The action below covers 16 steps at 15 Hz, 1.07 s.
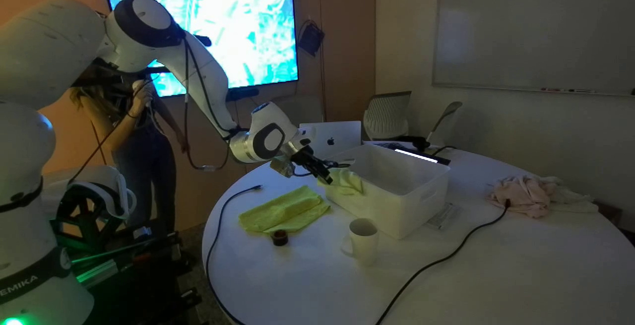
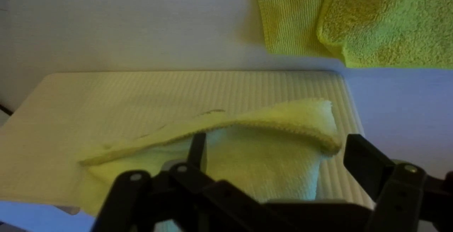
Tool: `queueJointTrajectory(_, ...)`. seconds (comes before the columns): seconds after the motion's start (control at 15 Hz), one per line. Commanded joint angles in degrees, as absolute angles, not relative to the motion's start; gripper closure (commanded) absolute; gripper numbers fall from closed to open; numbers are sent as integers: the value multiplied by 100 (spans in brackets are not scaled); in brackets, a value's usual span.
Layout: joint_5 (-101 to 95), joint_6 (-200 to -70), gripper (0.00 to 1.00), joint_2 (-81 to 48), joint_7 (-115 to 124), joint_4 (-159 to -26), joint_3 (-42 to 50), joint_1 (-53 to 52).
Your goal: Pick up the clothes from the table and put them in the box and pick up the black objects from the table and put them in the cup
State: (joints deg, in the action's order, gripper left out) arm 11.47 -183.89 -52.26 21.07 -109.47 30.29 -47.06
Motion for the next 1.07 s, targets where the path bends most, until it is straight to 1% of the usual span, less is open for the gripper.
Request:
queueJointTrajectory(0.0, 1470, -18453, 0, -5712, 2337, -10571, 3342, -4972)
queueJointTrajectory(0.2, 1598, -18398, 1, -5912, 2422, -10456, 3490, -5085)
queueJointTrajectory(0.27, 1639, -18383, 10, -5966, 2450, -10433, 3542, -5123)
queueJointTrajectory(0.33, 1672, -18378, 26, -6014, 2482, -10425, 3591, -5166)
queueJointTrajectory(0.4, 1686, -18369, 30, -6017, 2487, -10445, 3628, -5197)
queueJointTrajectory(0.47, 1704, -18358, 37, -6036, 2507, -10462, 3682, -5245)
queueJointTrajectory(0.53, 1714, -18343, 47, -6046, 2525, -10485, 3726, -5285)
queueJointTrajectory(0.67, 1709, -18279, 62, -6016, 2534, -10543, 3803, -5357)
queueJointTrajectory(0.87, 1659, -18136, 85, -5988, 2560, -10614, 3962, -5493)
queueJointTrajectory(0.93, 1647, -18075, 89, -5987, 2591, -10637, 4041, -5560)
queueJointTrajectory(1.0, 1616, -17998, 91, -5970, 2612, -10657, 4101, -5610)
